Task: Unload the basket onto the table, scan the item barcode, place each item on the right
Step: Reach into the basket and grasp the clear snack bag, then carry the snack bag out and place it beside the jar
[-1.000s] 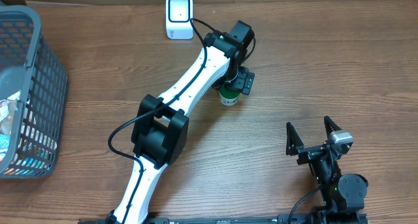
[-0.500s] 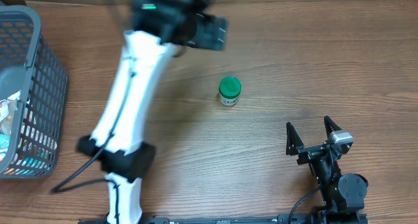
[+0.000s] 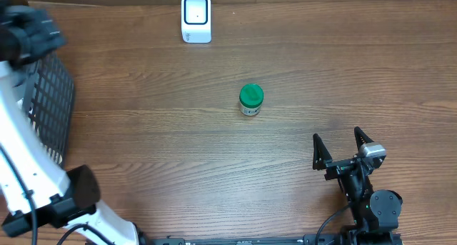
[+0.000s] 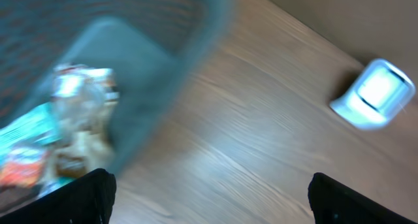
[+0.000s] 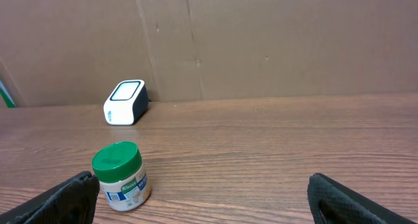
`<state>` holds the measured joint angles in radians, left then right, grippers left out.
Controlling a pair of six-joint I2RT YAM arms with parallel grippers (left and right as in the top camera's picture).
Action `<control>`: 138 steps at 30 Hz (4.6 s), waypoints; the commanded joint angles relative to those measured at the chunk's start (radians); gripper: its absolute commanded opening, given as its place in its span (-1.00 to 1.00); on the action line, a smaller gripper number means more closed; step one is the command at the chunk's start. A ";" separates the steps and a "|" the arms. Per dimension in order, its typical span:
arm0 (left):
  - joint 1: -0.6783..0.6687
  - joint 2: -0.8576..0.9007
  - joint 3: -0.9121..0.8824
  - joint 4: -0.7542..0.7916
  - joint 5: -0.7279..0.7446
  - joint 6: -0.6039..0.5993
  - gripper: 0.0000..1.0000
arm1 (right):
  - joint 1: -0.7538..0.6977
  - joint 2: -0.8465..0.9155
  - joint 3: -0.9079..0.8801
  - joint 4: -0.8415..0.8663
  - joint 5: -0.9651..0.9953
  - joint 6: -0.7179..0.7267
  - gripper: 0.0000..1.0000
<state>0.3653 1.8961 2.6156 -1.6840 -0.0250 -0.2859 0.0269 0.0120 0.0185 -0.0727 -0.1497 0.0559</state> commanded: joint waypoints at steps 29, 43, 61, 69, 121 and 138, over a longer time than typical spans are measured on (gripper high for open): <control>0.343 0.250 -0.190 0.034 -0.147 0.026 0.68 | -0.002 -0.009 -0.011 0.004 -0.001 -0.001 1.00; 0.368 0.250 -0.585 0.248 -0.225 0.040 0.59 | -0.002 -0.009 -0.011 0.004 -0.001 -0.001 1.00; 0.370 0.251 -0.860 0.539 -0.237 0.101 0.77 | -0.002 -0.009 -0.011 0.004 -0.001 -0.001 1.00; 0.370 0.253 -0.943 0.614 -0.237 0.106 0.59 | -0.002 -0.009 -0.011 0.004 -0.001 -0.001 1.00; 0.258 -0.037 0.246 0.004 0.270 0.036 -0.92 | -0.002 -0.009 -0.011 0.004 -0.001 -0.001 1.00; -0.397 -0.119 -0.225 0.005 0.064 -0.129 -0.92 | -0.002 -0.009 -0.011 0.004 -0.001 -0.001 0.99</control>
<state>0.0444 1.7638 2.5118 -1.6825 0.1501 -0.2928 0.0269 0.0120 0.0185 -0.0727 -0.1497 0.0555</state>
